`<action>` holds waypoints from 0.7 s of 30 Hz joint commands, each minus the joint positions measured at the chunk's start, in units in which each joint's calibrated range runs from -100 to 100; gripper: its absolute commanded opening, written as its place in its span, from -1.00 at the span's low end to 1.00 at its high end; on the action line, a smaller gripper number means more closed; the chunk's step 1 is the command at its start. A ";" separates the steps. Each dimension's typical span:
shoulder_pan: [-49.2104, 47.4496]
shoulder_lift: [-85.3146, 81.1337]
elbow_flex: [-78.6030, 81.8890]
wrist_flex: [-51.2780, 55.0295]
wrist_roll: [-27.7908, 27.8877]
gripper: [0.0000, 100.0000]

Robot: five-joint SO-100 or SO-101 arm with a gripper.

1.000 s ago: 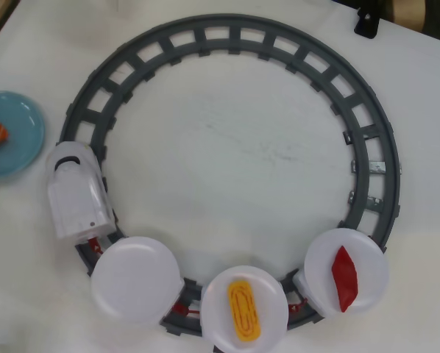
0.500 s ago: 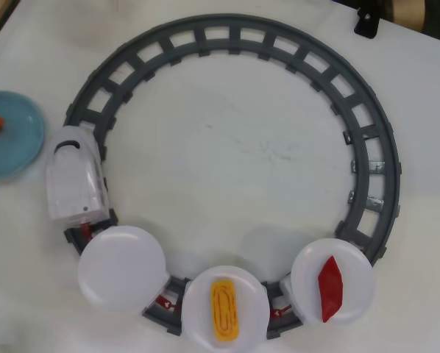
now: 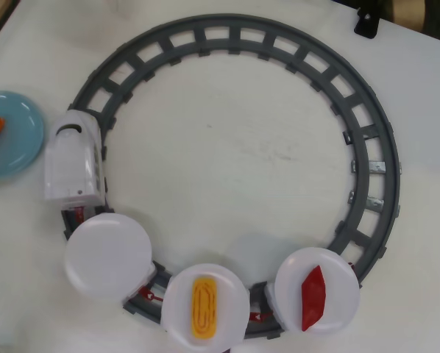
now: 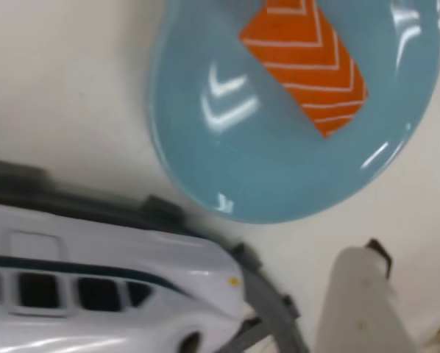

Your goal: Pick up the sushi from the Shinkansen and put it on the blue dish

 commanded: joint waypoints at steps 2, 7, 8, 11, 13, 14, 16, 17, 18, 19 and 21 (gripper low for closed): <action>-1.50 -19.11 21.28 -6.30 -4.21 -0.53; -2.03 -33.95 38.68 -10.88 -9.91 -0.53; -1.94 -36.61 41.57 -11.56 -10.54 -0.53; -1.76 -44.49 49.78 -13.60 -11.32 -0.53; -1.76 -49.88 55.28 -14.79 -11.27 -0.52; -2.11 -52.54 58.25 -15.21 -10.95 -0.52; -2.38 -58.18 64.02 -15.89 -10.90 -0.52; -2.38 -61.08 66.64 -15.89 -10.85 -0.52; -2.47 -64.15 69.16 -15.89 -10.80 -0.52; -2.99 -67.14 71.78 -15.64 -10.33 -0.52; -5.02 -73.19 76.38 -15.21 -9.18 -0.52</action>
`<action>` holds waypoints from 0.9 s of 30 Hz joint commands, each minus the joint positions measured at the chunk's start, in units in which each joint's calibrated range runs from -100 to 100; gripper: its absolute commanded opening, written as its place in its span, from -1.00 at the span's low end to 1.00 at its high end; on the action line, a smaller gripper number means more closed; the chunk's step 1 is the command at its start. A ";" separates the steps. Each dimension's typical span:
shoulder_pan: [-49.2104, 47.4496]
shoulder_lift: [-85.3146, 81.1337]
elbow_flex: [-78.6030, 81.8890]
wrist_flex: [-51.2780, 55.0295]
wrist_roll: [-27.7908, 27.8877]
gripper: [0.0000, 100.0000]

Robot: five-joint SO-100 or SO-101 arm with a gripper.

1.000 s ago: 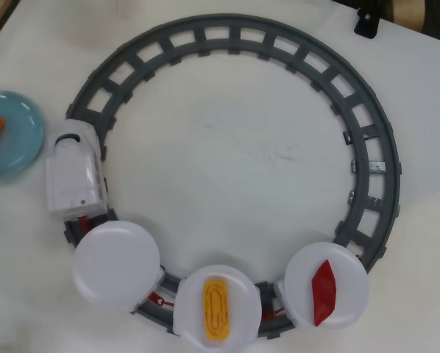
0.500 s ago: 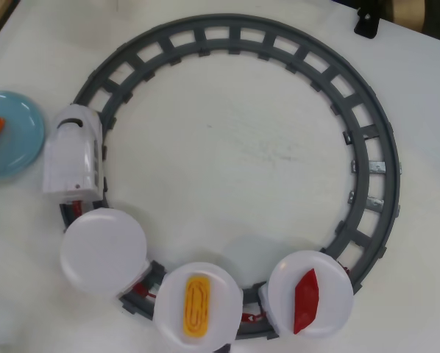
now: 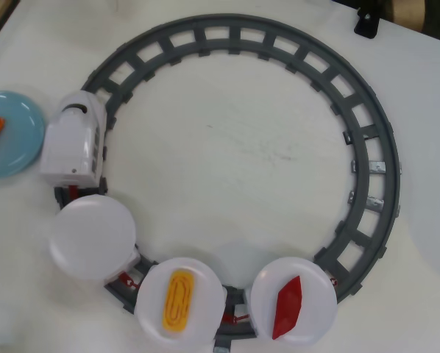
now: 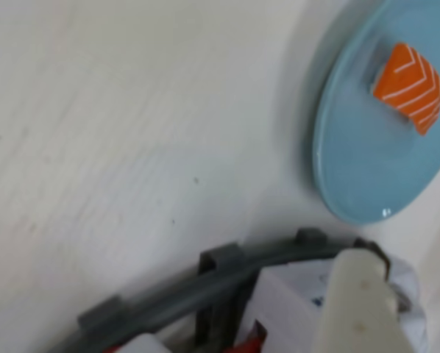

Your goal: Pick up the sushi from the Shinkansen and put it on the blue dish

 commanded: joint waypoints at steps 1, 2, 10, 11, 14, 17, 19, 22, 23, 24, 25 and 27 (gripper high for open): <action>-3.30 -11.82 6.36 0.17 1.07 -0.52; -4.44 -14.80 7.89 1.10 1.12 -0.52; -8.93 -26.92 14.38 1.27 1.28 -0.41; -9.46 -27.91 15.01 1.19 1.28 -0.39; -10.87 -28.66 15.37 1.19 1.28 -0.39; -12.19 -28.74 15.55 1.44 1.38 -0.39; -12.89 -28.74 15.64 1.70 2.27 -0.39; -14.56 -28.82 15.92 1.78 2.43 -0.39; -14.92 -28.82 16.64 1.78 2.38 -0.39; -15.18 -28.82 17.45 1.70 2.38 -0.39; -15.44 -28.82 18.53 1.36 2.38 -0.41; -16.15 -28.91 20.06 1.27 2.38 -0.53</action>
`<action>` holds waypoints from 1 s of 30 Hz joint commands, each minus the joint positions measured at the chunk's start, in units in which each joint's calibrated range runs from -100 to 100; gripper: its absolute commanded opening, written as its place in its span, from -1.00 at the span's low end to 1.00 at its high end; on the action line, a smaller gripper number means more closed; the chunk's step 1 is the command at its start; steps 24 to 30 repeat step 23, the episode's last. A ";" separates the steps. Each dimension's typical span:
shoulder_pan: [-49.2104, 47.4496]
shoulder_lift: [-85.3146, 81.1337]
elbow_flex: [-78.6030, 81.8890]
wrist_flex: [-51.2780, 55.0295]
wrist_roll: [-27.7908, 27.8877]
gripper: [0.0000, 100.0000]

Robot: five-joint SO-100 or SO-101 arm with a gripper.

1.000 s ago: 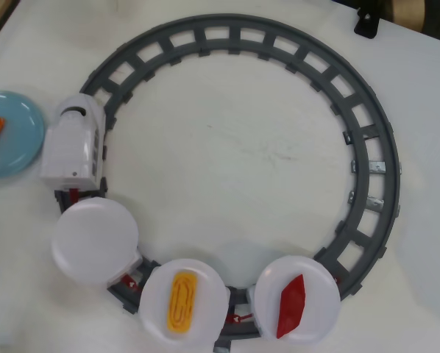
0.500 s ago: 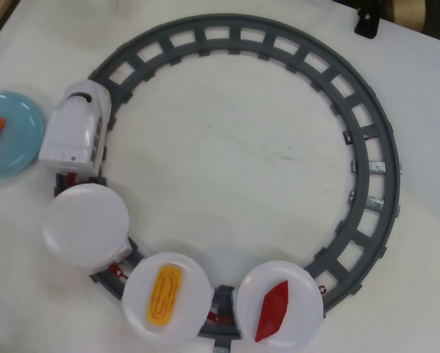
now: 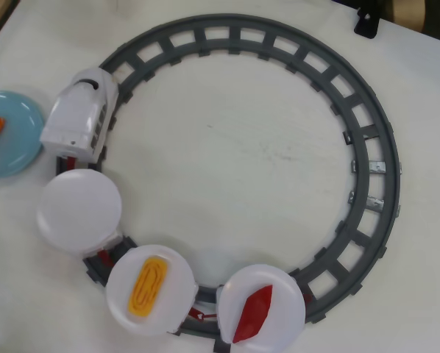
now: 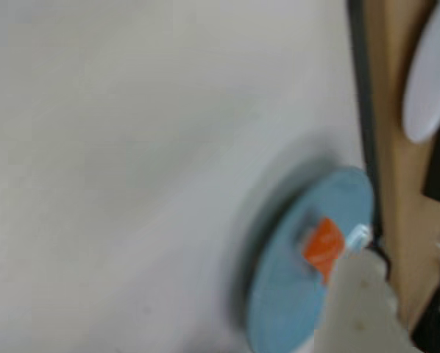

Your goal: Pick up the sushi from the Shinkansen and put it on the blue dish

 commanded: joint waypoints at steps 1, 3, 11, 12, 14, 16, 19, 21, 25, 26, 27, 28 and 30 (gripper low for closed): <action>-1.05 -0.40 0.76 -0.41 0.15 -0.60; -1.41 -0.40 0.58 -0.41 0.10 -0.75; -1.41 -0.48 0.94 -0.41 0.10 -0.94; -1.41 -0.48 0.94 -0.41 0.05 -0.94; -1.41 -0.48 1.03 -0.41 -0.01 -0.94; -1.41 -0.48 1.03 -0.41 -0.11 -0.94; -1.41 -0.48 1.12 -0.41 -0.11 -0.94; -1.41 -0.48 1.21 -0.41 -0.11 -0.94; -1.41 -0.48 1.21 -0.41 -0.11 -0.94; -1.41 -0.48 1.21 -0.41 -0.11 -0.94; -1.41 -0.48 1.21 -0.41 -0.11 -0.94; -1.41 -0.48 1.21 -0.41 -0.11 -0.94; -1.41 -0.48 1.21 -0.41 -0.11 -0.94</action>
